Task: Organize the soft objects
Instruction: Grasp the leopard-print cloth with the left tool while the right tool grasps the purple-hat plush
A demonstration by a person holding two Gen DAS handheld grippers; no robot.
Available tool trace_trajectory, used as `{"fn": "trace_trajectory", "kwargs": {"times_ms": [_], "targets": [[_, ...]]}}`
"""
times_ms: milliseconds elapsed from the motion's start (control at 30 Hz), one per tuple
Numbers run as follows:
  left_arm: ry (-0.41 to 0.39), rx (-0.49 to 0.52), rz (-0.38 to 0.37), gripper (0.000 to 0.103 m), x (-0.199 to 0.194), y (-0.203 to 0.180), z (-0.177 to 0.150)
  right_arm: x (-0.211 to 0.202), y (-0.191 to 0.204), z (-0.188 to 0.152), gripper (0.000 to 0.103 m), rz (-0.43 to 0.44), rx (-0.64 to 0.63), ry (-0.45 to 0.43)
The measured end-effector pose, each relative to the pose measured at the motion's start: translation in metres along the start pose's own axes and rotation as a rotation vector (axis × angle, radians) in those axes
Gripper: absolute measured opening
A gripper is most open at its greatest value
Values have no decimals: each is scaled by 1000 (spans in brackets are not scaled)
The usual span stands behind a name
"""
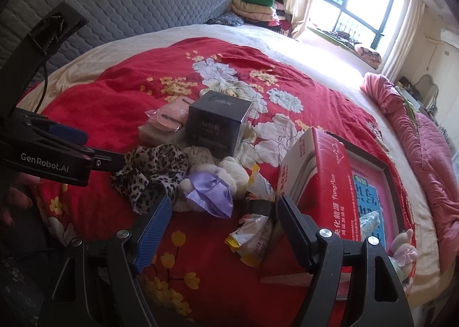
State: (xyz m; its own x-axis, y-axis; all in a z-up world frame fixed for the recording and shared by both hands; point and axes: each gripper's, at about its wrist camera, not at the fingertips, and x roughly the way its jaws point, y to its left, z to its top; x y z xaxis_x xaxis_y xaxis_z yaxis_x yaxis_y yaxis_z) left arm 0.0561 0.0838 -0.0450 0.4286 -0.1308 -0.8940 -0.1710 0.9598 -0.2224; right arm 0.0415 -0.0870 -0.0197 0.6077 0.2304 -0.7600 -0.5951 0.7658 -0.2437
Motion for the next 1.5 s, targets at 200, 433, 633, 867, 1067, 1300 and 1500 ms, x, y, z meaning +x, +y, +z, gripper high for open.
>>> {"fn": "trace_trajectory", "kwargs": {"times_ms": [200,433,633,867,1067,1300,1500], "targets": [[9,-4,-13,82,9,1,1,26,13,3,77,-23,-83,23],[21,1,-28,82,20,0,4,51,14,6,78,-44,-118,45],[36,-8,-31,82,31,2,8,54,-1,14,68,-29,-50,9],[48,-18,-44,82,41,5,10,73,-5,18,56,-69,-72,25],[47,-43,-54,82,48,9,13,80,-10,27,37,-16,-33,9],[27,-67,-95,71,53,13,15,80,-24,31,28,56,84,-5],[25,-60,-185,22,56,11,18,73,-31,31,28,79,138,-21]]}}
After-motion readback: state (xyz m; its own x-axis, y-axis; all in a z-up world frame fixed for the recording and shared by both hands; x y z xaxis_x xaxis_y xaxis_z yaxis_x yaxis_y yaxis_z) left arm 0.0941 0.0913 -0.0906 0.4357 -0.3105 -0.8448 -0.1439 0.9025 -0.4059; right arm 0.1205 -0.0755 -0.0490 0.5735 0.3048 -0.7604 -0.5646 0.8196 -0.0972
